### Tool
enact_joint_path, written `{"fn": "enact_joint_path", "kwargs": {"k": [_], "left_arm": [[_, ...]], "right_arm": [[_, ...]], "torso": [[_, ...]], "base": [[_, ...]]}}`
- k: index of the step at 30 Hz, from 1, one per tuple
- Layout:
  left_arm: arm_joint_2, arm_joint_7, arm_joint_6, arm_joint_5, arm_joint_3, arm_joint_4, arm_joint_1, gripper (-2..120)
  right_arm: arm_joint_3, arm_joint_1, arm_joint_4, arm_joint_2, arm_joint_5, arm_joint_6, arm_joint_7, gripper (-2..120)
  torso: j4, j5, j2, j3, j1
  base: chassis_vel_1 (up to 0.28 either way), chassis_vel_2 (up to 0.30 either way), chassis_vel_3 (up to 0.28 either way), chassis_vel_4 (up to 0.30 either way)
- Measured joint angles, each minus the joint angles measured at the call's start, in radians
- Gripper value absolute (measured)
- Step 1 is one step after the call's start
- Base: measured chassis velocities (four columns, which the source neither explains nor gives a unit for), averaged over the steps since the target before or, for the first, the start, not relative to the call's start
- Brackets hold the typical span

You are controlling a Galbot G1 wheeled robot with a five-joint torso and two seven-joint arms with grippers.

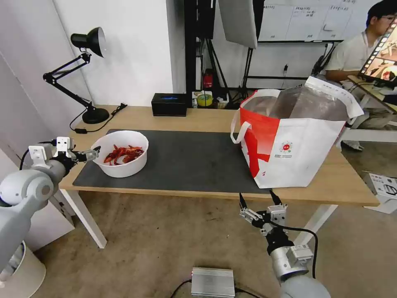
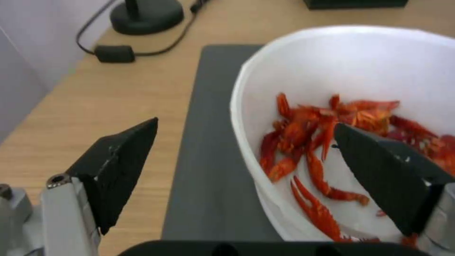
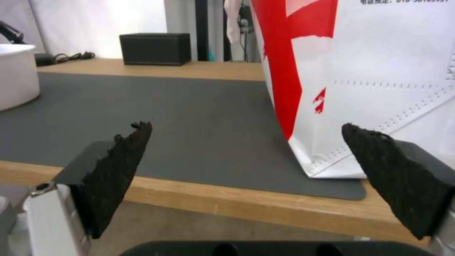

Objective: Pick up the trash from the table and place it into the takeout bag.

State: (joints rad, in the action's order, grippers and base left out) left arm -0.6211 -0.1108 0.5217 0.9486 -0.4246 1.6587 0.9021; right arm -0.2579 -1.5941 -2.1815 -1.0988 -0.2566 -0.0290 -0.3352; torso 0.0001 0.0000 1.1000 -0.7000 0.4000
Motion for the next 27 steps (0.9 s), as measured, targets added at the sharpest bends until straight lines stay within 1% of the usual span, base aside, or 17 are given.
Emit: {"fn": "enact_joint_path", "kwargs": {"k": [1, 4, 5, 8, 16, 19, 21, 24, 27], "left_arm": [[0.0, 0.0, 0.0, 0.0, 0.0, 0.0, 0.0, 100], [0.002, -0.034, 0.065, 0.031, 0.052, -0.02, -0.064, 100], [0.002, -0.034, 0.065, 0.031, 0.052, -0.02, -0.064, 100], [0.002, -0.051, 0.112, 0.058, 0.099, -0.051, -0.121, 100], [-0.002, -0.055, 0.155, 0.083, 0.14, -0.077, -0.173, 100], [-0.005, -0.078, 0.208, 0.133, 0.165, -0.095, -0.211, 100], [-0.006, -0.083, 0.214, 0.146, 0.172, -0.101, -0.22, 100], [-0.008, -0.12, 0.22, 0.186, 0.198, -0.114, -0.249, 100], [-0.008, -0.138, 0.22, 0.197, 0.217, -0.124, -0.266, 100]], "right_arm": [[0.0, 0.0, 0.0, 0.0, 0.0, 0.0, 0.0, 100], [0.0, 0.0, 0.0, 0.0, 0.0, 0.0, 0.0, 100], [0.0, 0.0, 0.0, 0.0, 0.0, 0.0, 0.0, 100], [0.0, 0.0, 0.0, 0.0, 0.0, 0.0, 0.0, 100], [0.0, 0.0, 0.0, 0.0, 0.0, 0.0, 0.0, 100], [0.0, 0.0, 0.0, 0.0, 0.0, 0.0, 0.0, 100], [0.0, 0.0, 0.0, 0.0, 0.0, 0.0, 0.0, 100], [0.0, 0.0, 0.0, 0.0, 0.0, 0.0, 0.0, 100], [0.0, 0.0, 0.0, 0.0, 0.0, 0.0, 0.0, 100]], "torso": [[0.0, 0.0, 0.0, 0.0, 0.0], [-0.0001, 0.0, 0.0, 0.0, 0.0], [-0.0001, 0.0, 0.0, 0.0, 0.0], [-0.0001, 0.0, 0.0, 0.0, 0.0], [-0.0001, 0.0, 0.0, 0.0, 0.0], [-0.0001, 0.0001, 0.0, 0.0, 0.0], [-0.0001, 0.0, 0.0, 0.0, 0.0], [-0.0001, 0.0, 0.0, 0.0, 0.0], [-0.0001, 0.0, 0.0, 0.0, 0.0]], "base": [[0.0, 0.0, 0.0, 0.0], [0.0, 0.0, 0.0, 0.0], [0.0, 0.0, 0.0, 0.0], [0.0, 0.0, 0.0, 0.0], [0.0, 0.0, 0.0, 0.0], [0.0, 0.0, 0.0, 0.0], [0.0, 0.0, 0.0, 0.0], [0.0, 0.0, 0.0, 0.0], [0.0, 0.0, 0.0, 0.0]]}}
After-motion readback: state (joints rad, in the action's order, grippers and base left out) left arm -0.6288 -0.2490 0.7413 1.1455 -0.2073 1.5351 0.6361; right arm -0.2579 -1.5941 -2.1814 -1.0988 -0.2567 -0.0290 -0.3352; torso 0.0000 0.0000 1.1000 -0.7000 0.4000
